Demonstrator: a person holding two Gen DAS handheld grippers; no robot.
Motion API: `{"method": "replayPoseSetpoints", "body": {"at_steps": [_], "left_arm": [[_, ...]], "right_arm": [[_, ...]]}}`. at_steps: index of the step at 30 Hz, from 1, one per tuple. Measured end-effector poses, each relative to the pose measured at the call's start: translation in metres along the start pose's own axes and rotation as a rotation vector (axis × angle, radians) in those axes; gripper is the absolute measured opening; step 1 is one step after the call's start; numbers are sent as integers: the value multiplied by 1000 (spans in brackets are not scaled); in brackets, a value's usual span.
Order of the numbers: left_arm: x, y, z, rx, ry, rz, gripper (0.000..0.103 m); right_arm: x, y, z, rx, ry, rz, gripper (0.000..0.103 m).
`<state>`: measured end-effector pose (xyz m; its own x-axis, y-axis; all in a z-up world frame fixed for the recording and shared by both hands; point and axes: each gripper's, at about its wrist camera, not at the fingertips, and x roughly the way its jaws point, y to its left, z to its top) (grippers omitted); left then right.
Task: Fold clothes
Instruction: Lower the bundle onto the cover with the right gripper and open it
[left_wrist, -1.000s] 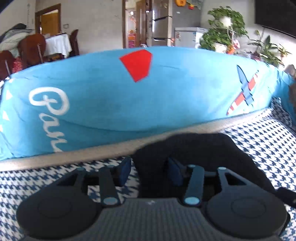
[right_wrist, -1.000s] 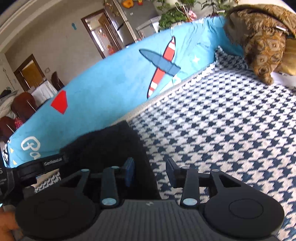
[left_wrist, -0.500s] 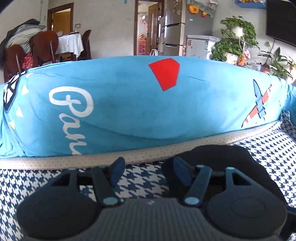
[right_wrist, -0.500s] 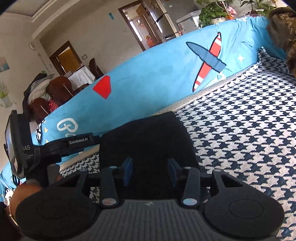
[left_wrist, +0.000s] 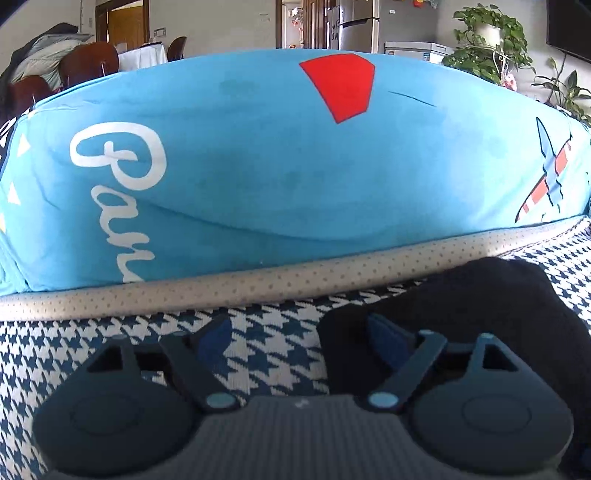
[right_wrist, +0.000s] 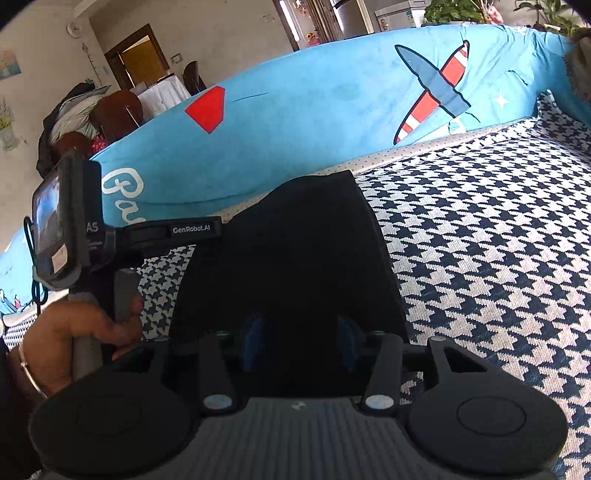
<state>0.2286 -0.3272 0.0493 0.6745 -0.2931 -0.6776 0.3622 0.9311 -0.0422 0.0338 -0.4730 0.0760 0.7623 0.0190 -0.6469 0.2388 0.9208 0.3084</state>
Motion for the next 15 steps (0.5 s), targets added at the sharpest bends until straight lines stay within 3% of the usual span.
{"method": "replayPoseSetpoints", "body": {"at_steps": [3, 7, 11, 15], "left_arm": [[-9, 10, 5, -61, 6, -45, 78], [-22, 11, 8, -33, -11, -50, 78], [-25, 6, 15, -11, -6, -78, 78], [-24, 0, 20, 26, 7, -120, 78]], "right_arm": [[-6, -3, 3, 41, -33, 25, 46], [-14, 3, 3, 45, -82, 128, 46], [-9, 24, -5, -3, -56, 256, 46], [4, 41, -13, -32, -14, 299, 46]]}}
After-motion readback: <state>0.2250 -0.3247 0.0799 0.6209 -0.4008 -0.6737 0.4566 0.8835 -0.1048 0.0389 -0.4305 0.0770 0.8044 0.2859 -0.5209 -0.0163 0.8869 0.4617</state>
